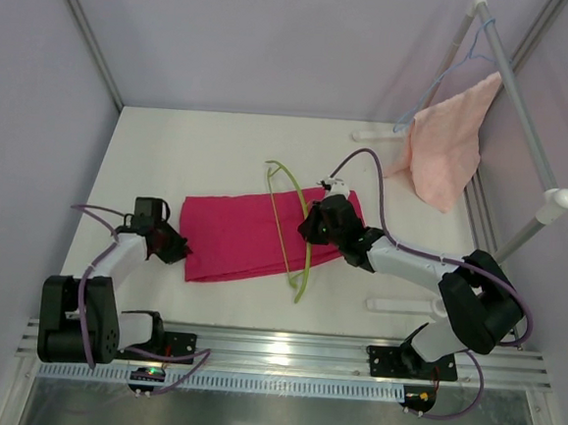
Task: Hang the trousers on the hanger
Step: Place trousers on hanger
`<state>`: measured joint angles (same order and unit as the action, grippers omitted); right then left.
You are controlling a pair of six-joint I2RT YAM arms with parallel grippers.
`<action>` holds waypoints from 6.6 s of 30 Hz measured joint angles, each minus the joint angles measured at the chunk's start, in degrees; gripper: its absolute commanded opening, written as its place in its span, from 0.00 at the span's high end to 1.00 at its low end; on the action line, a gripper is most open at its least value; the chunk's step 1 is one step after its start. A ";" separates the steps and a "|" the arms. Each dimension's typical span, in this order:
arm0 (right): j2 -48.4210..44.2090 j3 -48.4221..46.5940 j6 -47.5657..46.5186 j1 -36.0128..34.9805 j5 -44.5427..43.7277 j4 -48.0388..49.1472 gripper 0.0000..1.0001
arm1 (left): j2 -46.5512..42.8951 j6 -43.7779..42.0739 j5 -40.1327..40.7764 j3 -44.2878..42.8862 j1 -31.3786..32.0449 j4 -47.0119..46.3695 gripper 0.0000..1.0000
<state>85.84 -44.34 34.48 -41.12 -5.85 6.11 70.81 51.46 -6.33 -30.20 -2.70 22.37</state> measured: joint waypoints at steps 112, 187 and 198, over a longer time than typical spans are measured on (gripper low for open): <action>-7.65 7.74 -2.21 -3.54 4.55 11.08 0.68 | 14.34 -4.72 -17.31 -22.60 33.48 -26.86 0.32; 1.36 10.10 -0.33 7.61 25.59 23.65 0.37 | 21.07 2.38 -11.93 -24.98 35.19 -22.95 1.00; 8.90 4.61 -0.15 7.65 27.06 24.13 0.48 | 21.07 2.38 -11.67 -24.98 34.91 -22.84 1.00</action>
<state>94.74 -39.72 34.33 -33.47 21.21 30.24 91.88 53.84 -18.00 -55.18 32.21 -0.47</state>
